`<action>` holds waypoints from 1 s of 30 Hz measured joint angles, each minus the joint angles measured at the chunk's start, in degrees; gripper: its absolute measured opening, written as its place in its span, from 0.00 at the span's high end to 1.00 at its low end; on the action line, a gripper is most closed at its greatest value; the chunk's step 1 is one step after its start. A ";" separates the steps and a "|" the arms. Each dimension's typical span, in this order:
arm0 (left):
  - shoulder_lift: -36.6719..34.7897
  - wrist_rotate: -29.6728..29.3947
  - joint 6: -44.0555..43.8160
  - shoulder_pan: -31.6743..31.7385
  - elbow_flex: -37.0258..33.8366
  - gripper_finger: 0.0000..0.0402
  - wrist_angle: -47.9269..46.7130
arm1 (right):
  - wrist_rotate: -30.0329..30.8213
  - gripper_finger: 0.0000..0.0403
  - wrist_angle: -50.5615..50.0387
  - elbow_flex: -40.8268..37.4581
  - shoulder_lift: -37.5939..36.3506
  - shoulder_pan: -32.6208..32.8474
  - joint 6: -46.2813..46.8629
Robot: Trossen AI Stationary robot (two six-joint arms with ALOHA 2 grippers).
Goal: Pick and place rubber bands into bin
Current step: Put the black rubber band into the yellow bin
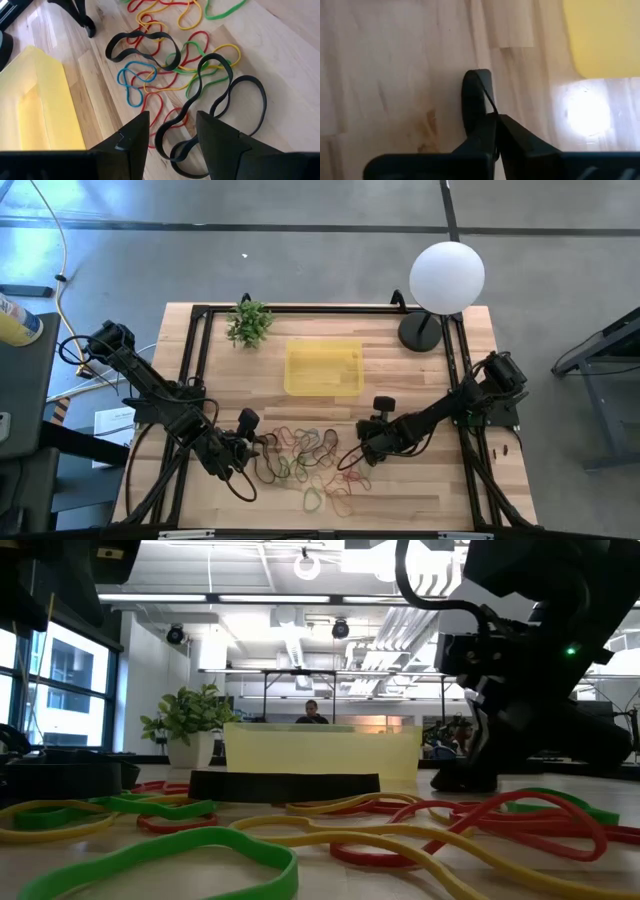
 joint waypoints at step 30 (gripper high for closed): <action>0.01 -3.89 0.71 0.00 0.00 0.63 -0.21 | 3.44 0.99 23.48 0.15 -15.72 -16.06 -33.81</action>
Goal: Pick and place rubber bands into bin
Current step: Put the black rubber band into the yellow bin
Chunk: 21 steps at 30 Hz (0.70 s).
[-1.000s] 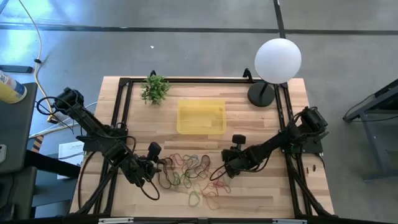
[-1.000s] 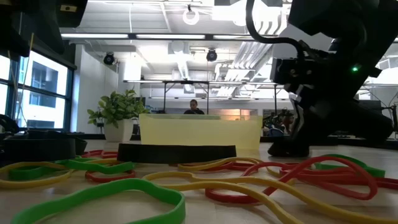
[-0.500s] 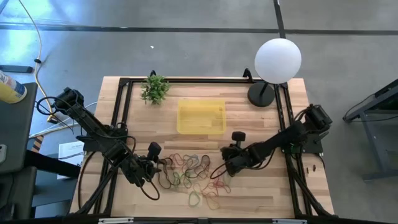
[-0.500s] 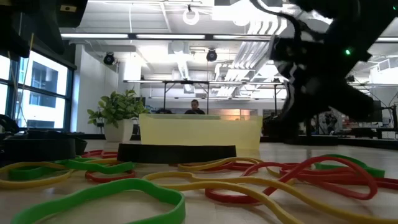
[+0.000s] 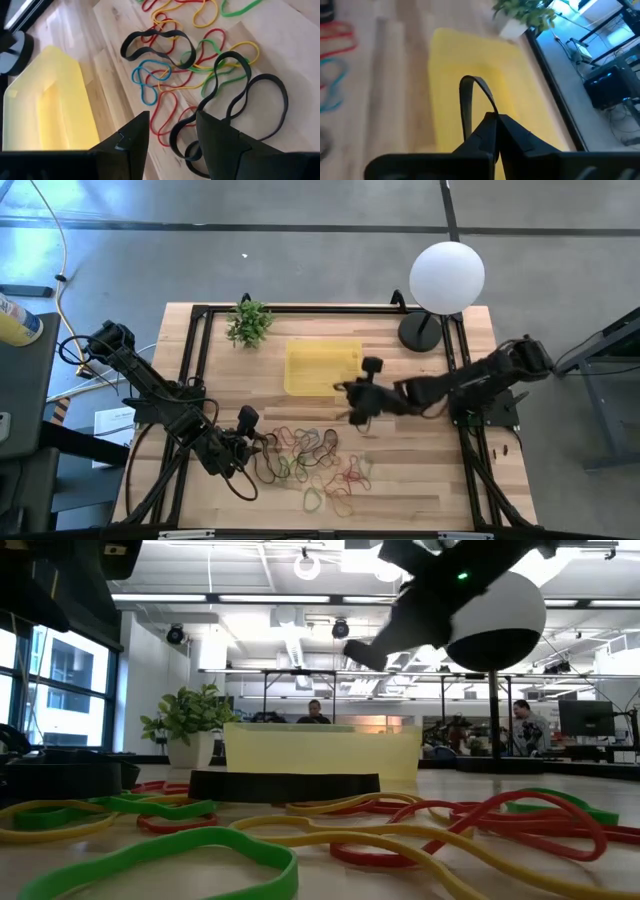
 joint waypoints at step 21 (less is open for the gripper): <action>-0.01 -0.35 -0.54 0.00 0.00 0.63 0.24 | -19.52 0.97 4.41 -0.09 6.36 -20.40 3.83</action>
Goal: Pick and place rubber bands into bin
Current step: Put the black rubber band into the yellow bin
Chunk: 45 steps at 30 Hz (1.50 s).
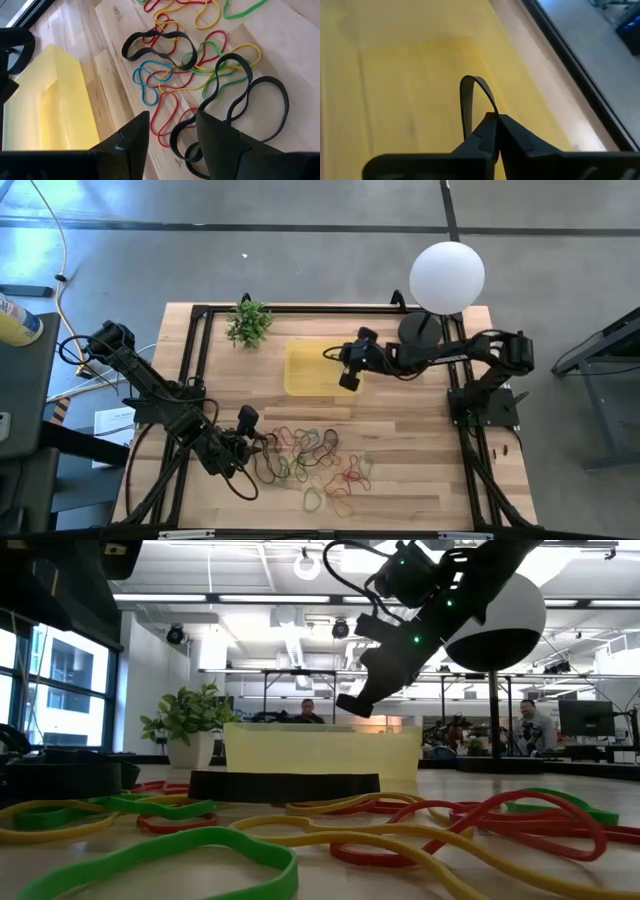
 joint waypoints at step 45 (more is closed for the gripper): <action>0.00 -4.81 -0.04 0.00 0.00 0.63 1.73 | -14.21 0.69 7.76 -0.07 8.65 24.44 -2.55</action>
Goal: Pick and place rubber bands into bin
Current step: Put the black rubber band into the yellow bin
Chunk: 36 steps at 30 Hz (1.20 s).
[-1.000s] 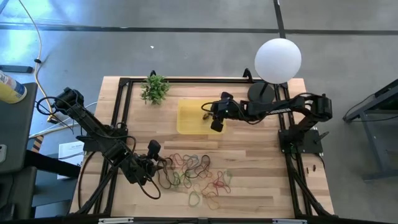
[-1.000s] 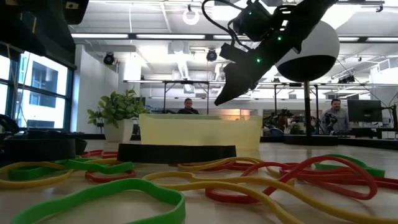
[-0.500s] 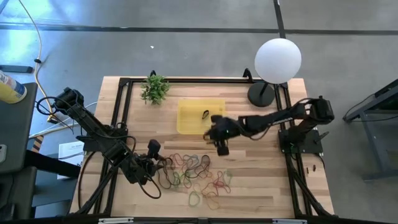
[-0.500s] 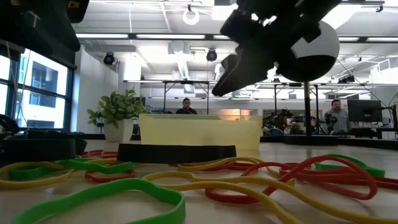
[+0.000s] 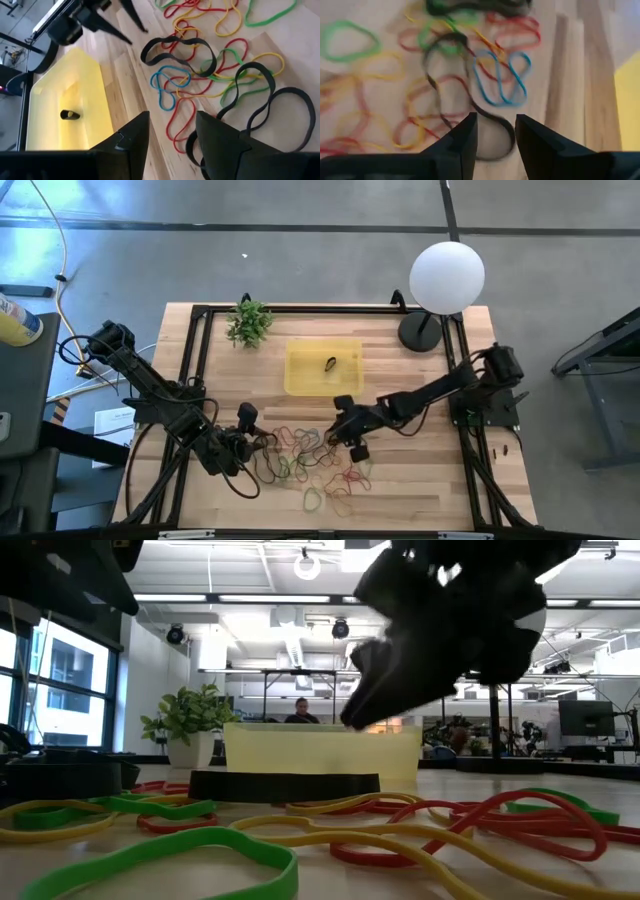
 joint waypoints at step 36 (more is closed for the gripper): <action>0.02 -1.05 -0.02 0.00 0.02 0.63 0.12 | -1.06 0.74 0.17 0.13 7.42 -2.84 11.11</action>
